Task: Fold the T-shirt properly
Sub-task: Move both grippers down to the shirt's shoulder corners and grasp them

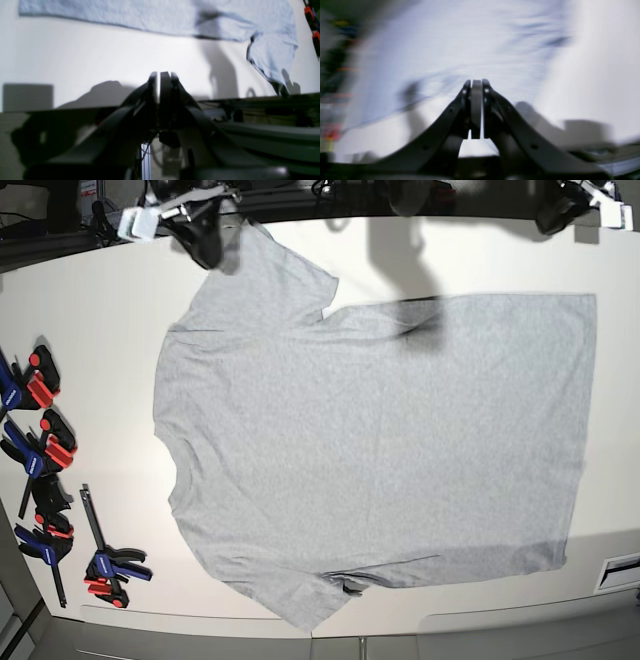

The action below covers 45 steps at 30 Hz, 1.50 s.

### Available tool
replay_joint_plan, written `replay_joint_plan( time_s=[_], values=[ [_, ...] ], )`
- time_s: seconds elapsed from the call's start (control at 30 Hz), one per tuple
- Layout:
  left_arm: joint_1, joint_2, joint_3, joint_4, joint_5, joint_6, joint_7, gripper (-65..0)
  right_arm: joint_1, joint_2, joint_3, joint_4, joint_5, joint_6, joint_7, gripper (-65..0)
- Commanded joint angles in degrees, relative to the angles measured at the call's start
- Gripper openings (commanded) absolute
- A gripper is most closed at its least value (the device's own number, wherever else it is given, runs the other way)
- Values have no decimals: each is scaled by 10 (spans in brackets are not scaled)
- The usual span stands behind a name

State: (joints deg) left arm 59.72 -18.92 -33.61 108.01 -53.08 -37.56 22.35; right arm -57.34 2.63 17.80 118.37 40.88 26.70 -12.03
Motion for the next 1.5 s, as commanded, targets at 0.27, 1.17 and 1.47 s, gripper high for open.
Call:
replay_joint_plan(
  time_s=[0.27, 1.17, 1.47],
  values=[
    [9, -3, -5, 7, -12, -7, -13, -583, 82, -42, 97, -53, 144, -59, -32, -646],
    [9, -1, -5, 7, -16, -7, -12, -518, 129, -80, 86, -169, 120, -87, -90, -356],
    [9, -2, -5, 7, -17, -7, -14, -518, 129, -80, 17, -189, 115, -151, -85, -357]
  ],
)
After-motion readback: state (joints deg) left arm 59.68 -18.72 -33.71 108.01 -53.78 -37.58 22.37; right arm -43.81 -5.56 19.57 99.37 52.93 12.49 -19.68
